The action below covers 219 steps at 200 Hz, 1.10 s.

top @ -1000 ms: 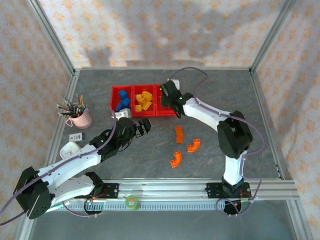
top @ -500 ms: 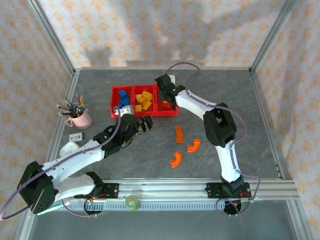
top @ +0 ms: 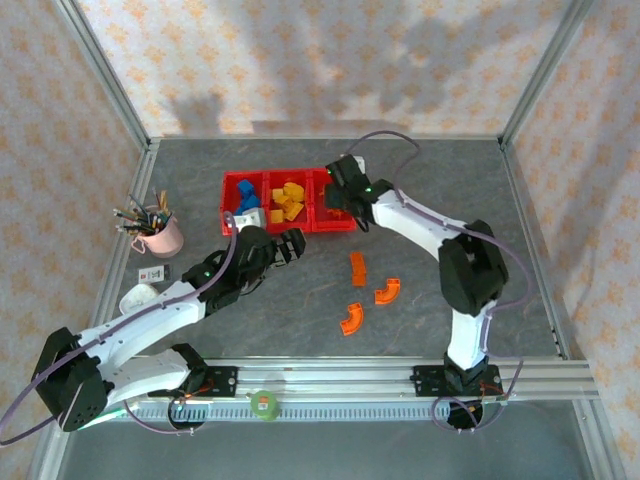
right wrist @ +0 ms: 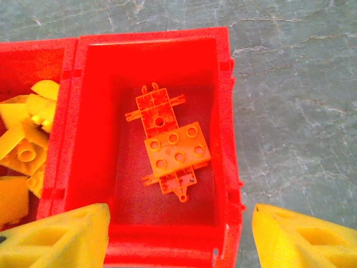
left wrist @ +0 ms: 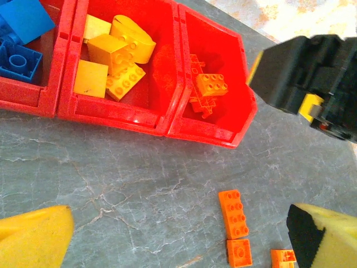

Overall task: Sort the legos into containers by color
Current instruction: Place the lego in the container, then pick up the lego from the center of the table.

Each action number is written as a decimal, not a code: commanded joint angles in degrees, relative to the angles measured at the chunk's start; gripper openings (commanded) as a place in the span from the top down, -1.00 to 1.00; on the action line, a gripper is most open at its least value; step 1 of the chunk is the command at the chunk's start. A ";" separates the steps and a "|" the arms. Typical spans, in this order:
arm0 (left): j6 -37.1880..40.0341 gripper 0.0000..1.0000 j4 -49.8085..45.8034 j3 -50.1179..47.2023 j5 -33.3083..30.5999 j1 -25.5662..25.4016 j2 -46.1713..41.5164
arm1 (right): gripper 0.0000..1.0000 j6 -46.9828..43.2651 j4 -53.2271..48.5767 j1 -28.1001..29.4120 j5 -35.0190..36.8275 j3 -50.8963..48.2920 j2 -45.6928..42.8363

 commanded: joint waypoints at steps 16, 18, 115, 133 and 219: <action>0.40 -0.98 -1.13 -2.75 1.78 -0.85 -1.64 | -0.43 3.15 1.27 1.88 1.72 -10.57 -8.63; 0.31 -0.98 -1.06 -2.86 1.81 -0.93 -1.68 | -0.44 3.30 1.31 1.97 1.81 -11.04 -9.08; -5.03 -0.98 3.60 -7.88 0.60 -5.94 -2.66 | -0.61 9.05 6.99 6.72 -0.45 -32.47 -14.95; -5.75 -0.98 3.35 -8.13 0.39 -6.30 -2.15 | -0.61 8.99 8.00 7.68 -1.03 -33.81 -14.08; -7.02 -0.98 5.29 -9.06 0.21 -7.22 -1.07 | -0.36 7.68 8.45 8.14 2.35 -32.52 -8.58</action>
